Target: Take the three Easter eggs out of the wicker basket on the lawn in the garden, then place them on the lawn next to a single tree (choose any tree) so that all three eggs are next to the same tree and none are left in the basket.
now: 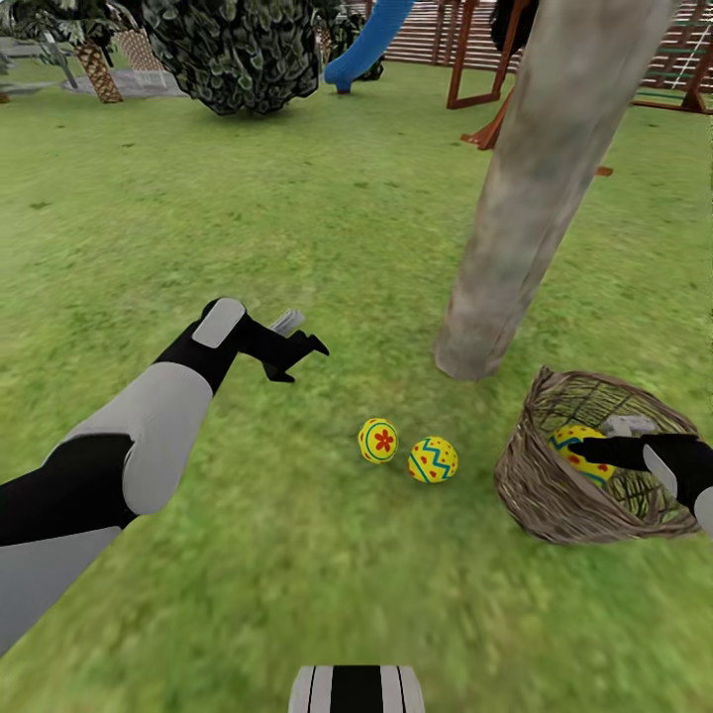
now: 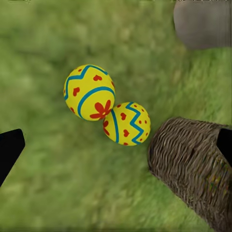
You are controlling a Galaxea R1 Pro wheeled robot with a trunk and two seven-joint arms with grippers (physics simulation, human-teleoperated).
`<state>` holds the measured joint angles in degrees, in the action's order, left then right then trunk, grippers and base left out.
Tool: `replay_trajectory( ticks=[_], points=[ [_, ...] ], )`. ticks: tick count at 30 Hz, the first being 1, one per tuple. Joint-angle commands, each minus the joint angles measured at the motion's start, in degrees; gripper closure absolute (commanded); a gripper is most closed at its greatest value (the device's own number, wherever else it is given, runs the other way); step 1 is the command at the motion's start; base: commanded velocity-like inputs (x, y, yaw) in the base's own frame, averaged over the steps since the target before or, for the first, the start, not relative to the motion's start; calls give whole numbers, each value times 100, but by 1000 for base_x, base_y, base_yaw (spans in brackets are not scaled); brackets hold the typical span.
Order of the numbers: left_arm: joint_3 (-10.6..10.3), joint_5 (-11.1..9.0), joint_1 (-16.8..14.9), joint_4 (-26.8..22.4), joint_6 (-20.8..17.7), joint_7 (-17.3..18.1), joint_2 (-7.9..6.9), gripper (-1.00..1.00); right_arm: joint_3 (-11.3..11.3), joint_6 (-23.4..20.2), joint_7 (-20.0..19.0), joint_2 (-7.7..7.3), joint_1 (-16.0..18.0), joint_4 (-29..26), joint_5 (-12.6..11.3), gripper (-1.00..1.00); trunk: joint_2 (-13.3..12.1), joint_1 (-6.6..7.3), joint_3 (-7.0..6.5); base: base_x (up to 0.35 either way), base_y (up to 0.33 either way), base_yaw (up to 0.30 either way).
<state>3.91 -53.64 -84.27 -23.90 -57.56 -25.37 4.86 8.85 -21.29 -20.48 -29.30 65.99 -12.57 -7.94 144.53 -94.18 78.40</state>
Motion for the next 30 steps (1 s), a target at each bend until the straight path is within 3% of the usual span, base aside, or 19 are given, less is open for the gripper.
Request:
replay_trajectory(
  ticks=[1,16,22,30],
  points=[
    [40,-30,-2,9,-19,-56,6,-100,47,-37,-12,-10,1,-9,-59,100,0,3,-18,0,0,0],
    [40,-7,-2,153,-12,-56,8,-100,41,-163,-49,-76,1,-14,-68,100,-20,42,-351,-61,0,0],
    [40,-17,-2,163,-17,-56,9,-100,26,-717,-412,-164,1,-538,-63,100,-28,57,-484,-253,0,0],
    [40,-13,6,166,-17,-56,6,-100,12,-814,-815,-230,1,-580,-60,100,-39,78,-661,-160,0,0]
  ],
)
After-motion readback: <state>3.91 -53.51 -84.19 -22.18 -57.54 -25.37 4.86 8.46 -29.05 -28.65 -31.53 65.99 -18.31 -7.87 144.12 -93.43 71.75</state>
